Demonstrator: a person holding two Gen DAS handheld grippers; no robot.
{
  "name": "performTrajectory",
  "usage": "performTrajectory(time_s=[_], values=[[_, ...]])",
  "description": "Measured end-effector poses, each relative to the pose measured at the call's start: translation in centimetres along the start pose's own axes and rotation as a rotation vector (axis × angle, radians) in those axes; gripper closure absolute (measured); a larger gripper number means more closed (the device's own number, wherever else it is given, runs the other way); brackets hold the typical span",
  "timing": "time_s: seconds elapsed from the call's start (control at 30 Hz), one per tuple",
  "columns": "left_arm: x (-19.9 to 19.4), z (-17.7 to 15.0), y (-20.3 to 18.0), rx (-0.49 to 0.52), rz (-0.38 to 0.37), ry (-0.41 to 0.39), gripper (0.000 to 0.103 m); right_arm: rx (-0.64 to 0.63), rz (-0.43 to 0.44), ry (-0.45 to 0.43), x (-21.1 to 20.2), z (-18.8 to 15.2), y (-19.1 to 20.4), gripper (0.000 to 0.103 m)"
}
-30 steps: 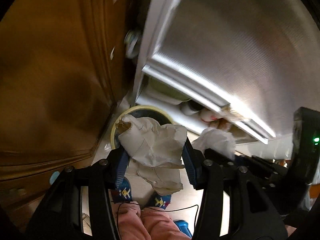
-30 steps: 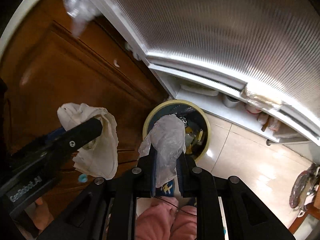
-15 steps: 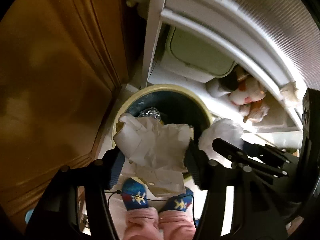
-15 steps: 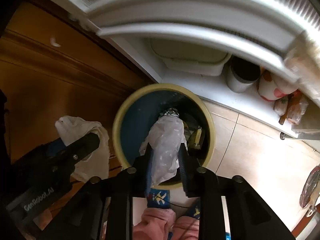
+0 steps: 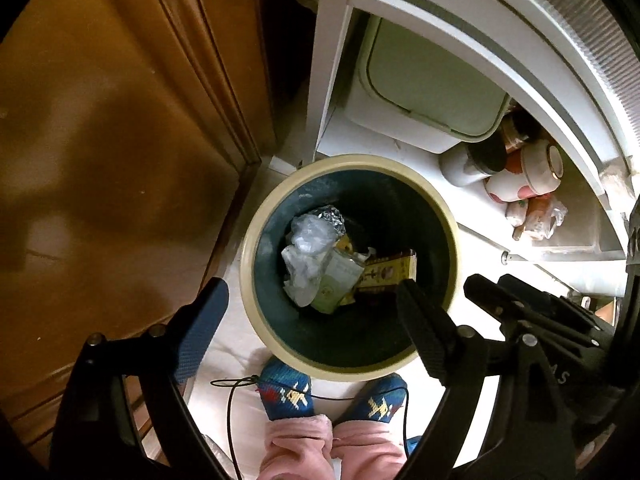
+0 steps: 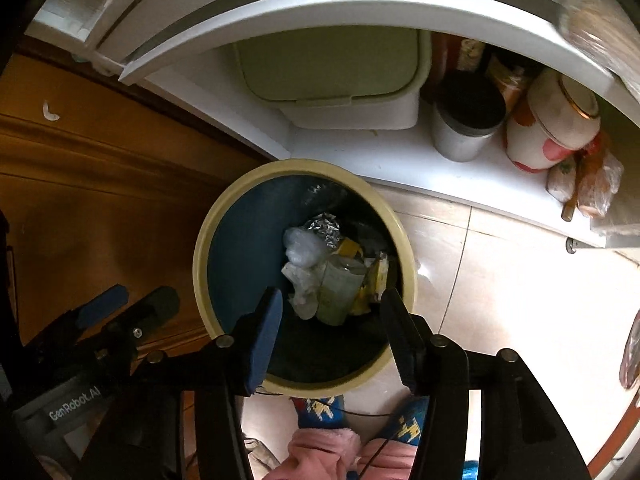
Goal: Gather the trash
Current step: 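Carry the tissue and plastic bag over the bin and open both tools, then raise both tools from the bin back toward the counter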
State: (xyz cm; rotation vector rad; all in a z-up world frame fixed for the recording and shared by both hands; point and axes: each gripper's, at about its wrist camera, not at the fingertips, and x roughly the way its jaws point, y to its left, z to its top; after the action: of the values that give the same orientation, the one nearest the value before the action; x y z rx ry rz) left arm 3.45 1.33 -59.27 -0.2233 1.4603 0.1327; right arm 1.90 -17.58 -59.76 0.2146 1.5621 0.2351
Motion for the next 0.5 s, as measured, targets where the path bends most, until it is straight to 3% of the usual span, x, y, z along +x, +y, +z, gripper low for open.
performTrajectory(time_s=[0.3, 0.5], values=[[-5.5, -0.9, 0.0, 0.004, -0.001, -0.011, 0.019, 0.015, -0.002, -0.025, -4.8, -1.8, 0.4, 0.051], [-11.7, -1.1, -0.9, 0.013, -0.021, -0.031, 0.019, 0.02, 0.006, -0.058, -10.7, -2.7, 1.3, 0.051]])
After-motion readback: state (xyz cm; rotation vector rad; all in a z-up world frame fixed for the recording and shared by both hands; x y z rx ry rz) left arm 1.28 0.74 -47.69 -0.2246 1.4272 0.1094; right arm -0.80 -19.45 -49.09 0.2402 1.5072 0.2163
